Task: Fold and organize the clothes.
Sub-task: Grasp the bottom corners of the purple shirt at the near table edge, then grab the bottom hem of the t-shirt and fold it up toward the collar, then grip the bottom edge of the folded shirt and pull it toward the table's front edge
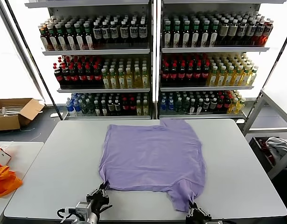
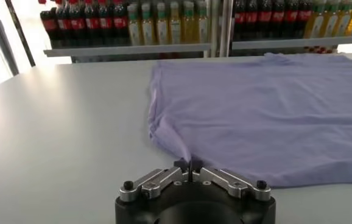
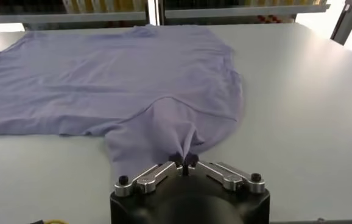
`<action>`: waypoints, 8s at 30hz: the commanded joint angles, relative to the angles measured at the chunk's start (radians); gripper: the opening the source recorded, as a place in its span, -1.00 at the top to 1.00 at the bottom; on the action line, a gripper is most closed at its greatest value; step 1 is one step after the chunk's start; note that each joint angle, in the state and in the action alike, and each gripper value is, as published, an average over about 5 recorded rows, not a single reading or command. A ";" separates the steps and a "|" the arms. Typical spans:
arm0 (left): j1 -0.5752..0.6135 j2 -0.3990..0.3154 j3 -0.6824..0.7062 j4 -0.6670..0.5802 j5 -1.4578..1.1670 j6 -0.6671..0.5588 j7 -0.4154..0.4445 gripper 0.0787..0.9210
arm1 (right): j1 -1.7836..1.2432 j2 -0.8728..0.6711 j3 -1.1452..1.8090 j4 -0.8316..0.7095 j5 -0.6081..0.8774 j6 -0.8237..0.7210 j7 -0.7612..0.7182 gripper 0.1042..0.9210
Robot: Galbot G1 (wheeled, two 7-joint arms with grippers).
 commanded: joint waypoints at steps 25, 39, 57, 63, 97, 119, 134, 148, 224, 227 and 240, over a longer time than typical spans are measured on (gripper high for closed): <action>-0.316 -0.032 0.027 0.210 0.028 -0.271 0.017 0.98 | 0.385 0.057 0.071 -0.217 -0.078 0.053 -0.087 0.96; -0.395 -0.019 0.046 0.348 0.013 -0.278 -0.002 0.98 | 0.494 0.067 0.062 -0.353 -0.096 0.025 -0.088 0.96; -0.435 -0.001 0.052 0.401 -0.005 -0.245 -0.014 0.93 | 0.569 0.096 0.028 -0.450 -0.097 -0.010 -0.093 0.90; -0.412 -0.008 0.055 0.344 0.011 -0.243 -0.023 0.56 | 0.565 0.115 0.026 -0.431 -0.051 0.023 -0.093 0.51; -0.298 -0.026 0.039 0.222 0.045 -0.189 -0.043 -0.77 | 0.605 0.125 0.071 -0.291 0.277 0.084 0.110 -0.76; -0.271 -0.022 0.046 0.201 0.049 -0.179 -0.040 -0.77 | 0.609 0.165 0.121 -0.386 0.649 -0.122 0.216 -0.76; -0.345 -0.008 0.028 0.250 0.036 -0.150 -0.085 -0.77 | 0.485 0.011 0.113 -0.243 0.214 -0.151 0.144 -0.76; -0.354 0.033 0.029 0.278 0.042 -0.062 -0.092 -0.77 | 0.464 0.010 0.071 -0.308 0.135 -0.152 0.116 -0.76; 0.338 0.134 0.044 -0.205 -0.014 -0.009 -0.190 0.99 | -0.082 0.056 0.141 -0.010 -0.053 -0.146 0.112 0.96; 0.346 0.121 0.054 -0.195 0.014 -0.024 -0.193 0.99 | -0.084 0.058 0.136 -0.007 -0.058 -0.146 0.113 0.90; 0.262 0.080 0.051 -0.224 0.083 -0.085 -0.193 0.36 | -0.074 0.068 0.142 0.076 -0.096 -0.145 0.107 0.02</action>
